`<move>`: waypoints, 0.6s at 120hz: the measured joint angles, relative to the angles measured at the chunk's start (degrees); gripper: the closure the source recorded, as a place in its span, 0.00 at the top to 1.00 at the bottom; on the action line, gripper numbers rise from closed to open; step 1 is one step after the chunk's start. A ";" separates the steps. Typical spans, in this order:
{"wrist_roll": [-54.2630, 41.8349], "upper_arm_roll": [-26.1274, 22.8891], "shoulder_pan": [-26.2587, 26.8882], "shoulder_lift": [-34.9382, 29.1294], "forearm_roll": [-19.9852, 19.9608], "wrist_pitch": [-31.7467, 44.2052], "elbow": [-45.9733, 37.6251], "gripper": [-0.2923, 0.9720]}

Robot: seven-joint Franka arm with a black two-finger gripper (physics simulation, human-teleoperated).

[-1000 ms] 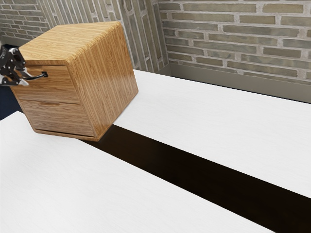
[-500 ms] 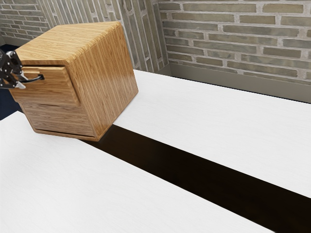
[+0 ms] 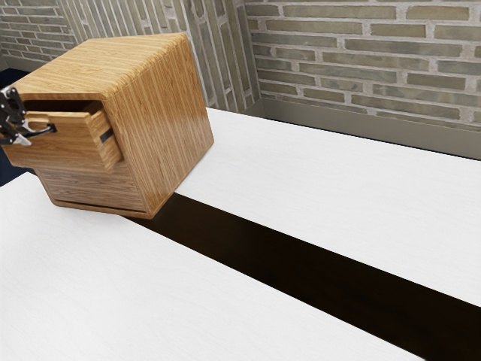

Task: Pull the drawer handle with one arm to open the drawer

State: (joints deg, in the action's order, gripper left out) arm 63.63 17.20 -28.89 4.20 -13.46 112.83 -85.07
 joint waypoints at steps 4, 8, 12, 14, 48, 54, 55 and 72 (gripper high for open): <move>-0.23 0.18 0.05 -0.16 0.02 -0.25 -0.24 0.26; -0.45 0.35 0.13 -0.42 0.06 -0.46 -0.61 0.26; -0.69 0.47 0.14 -0.69 0.07 -0.64 -0.92 0.26; -0.81 0.67 0.28 -0.83 0.08 -0.72 -1.15 0.26; -3.21 2.66 0.88 -5.63 0.04 -1.96 -5.40 0.26; -3.61 2.67 0.66 -6.30 0.04 -2.72 -5.62 0.26; -3.68 2.68 0.62 -6.40 0.04 -2.87 -5.64 0.26; -4.62 3.89 0.78 -6.93 0.07 -5.96 -5.70 0.26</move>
State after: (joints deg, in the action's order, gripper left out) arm 59.02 21.10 -28.11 -2.73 -13.39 106.87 -90.77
